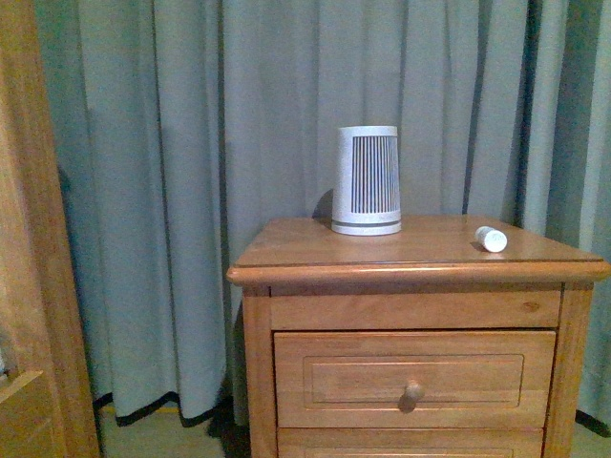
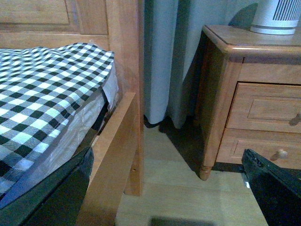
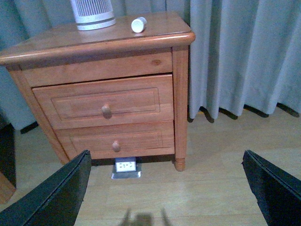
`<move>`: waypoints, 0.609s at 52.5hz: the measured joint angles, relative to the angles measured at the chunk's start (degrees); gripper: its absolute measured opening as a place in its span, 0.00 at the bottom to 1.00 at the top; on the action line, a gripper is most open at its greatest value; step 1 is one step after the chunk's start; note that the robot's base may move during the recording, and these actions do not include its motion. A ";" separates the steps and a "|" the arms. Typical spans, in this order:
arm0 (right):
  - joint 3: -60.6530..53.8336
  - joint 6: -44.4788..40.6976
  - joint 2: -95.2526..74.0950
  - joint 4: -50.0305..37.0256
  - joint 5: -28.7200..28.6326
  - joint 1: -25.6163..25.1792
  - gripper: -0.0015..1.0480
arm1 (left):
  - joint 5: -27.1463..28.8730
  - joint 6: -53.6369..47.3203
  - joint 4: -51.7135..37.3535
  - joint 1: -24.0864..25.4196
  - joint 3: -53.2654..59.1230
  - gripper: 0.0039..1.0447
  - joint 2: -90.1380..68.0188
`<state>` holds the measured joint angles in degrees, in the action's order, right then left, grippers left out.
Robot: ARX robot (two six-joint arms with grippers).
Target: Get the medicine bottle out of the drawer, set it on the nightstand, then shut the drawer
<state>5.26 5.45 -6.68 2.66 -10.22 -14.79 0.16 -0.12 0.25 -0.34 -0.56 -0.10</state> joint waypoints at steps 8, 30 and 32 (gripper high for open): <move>-1.42 -3.65 2.12 -3.28 -1.77 2.12 0.70 | 0.00 0.00 0.00 0.00 0.00 0.94 0.00; -4.48 -5.27 6.25 -2.56 10.03 14.53 0.03 | 0.00 0.00 0.00 0.02 0.00 0.94 0.00; -4.48 -5.27 6.25 -2.56 10.03 14.53 0.03 | 0.00 0.00 0.00 0.02 0.00 0.94 0.00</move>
<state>0.78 0.19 -0.43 0.10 -0.19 -0.25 0.16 -0.12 0.25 -0.32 -0.56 -0.10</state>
